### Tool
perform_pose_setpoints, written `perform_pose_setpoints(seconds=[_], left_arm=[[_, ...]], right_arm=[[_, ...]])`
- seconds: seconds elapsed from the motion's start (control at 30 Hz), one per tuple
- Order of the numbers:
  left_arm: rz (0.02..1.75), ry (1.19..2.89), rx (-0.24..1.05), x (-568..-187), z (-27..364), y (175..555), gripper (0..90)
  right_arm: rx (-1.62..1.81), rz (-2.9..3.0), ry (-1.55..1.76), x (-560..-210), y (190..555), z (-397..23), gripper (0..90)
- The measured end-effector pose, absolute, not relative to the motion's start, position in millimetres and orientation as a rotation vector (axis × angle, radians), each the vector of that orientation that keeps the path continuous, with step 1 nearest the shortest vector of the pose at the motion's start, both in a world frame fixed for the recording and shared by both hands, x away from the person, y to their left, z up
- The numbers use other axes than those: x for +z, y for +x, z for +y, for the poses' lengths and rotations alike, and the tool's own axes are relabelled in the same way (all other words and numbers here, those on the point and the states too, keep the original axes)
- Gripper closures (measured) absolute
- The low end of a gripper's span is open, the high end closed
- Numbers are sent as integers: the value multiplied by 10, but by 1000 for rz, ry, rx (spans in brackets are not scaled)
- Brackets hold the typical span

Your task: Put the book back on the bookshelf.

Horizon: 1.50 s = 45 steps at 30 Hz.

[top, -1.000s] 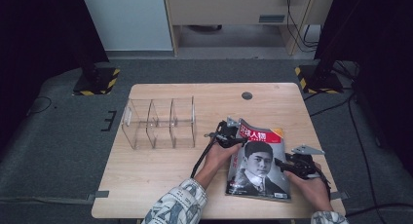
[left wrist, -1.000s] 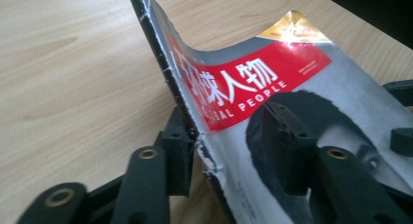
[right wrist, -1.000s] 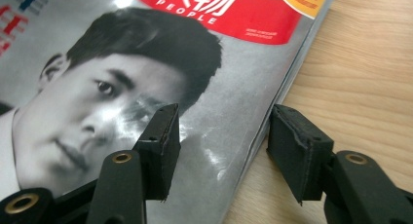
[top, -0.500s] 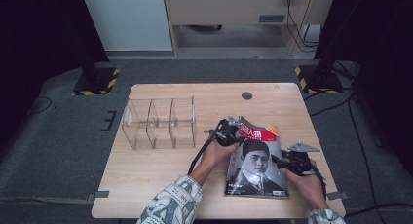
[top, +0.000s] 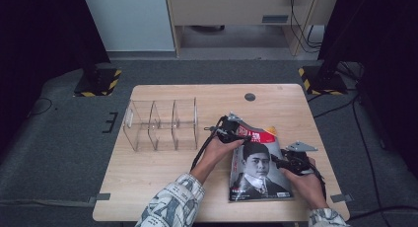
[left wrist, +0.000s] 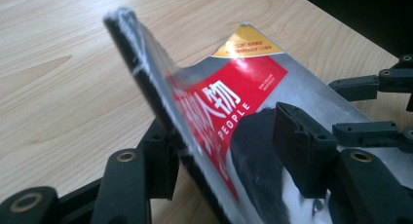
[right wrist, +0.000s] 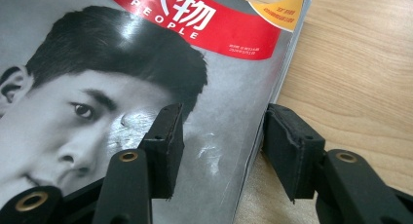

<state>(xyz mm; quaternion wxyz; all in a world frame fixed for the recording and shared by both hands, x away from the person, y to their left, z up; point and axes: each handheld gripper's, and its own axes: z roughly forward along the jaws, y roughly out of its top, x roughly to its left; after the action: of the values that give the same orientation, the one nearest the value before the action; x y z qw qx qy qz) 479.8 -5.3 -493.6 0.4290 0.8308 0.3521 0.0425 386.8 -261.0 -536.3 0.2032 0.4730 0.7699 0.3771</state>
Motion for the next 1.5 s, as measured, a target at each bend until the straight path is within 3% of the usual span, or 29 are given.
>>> perform_pose_setpoints(seconds=[0.2,0.37,0.43,0.63,0.93,1.3,1.37,1.47,1.5], left_arm=[[870,2108,90,-4946,-167,4910,380],[873,2125,82,-4944,-239,4969,418],[865,2120,67,-4930,-240,4972,549],[861,2185,65,-4917,-266,4954,682],[883,2196,87,-4861,-261,4921,813],[841,2145,114,-4696,-210,4826,848],[834,2125,115,-4649,-192,4793,852],[827,2112,113,-4612,-184,4776,854],[817,2100,114,-4577,-171,4758,855]], right_arm=[[1050,2155,1287,-5360,3865,-2600,531],[1046,2160,1271,-5357,3859,-2581,555],[1052,2162,1269,-5357,3858,-2585,585],[1048,2162,1244,-5356,3855,-2574,622],[1047,2165,1231,-5355,3849,-2564,635],[1177,1998,1353,-5204,3790,-2772,552],[1132,1982,1394,-5215,3783,-2820,478],[1069,1991,1423,-5246,3790,-2833,450],[1023,1993,1448,-5277,3807,-2842,395]])
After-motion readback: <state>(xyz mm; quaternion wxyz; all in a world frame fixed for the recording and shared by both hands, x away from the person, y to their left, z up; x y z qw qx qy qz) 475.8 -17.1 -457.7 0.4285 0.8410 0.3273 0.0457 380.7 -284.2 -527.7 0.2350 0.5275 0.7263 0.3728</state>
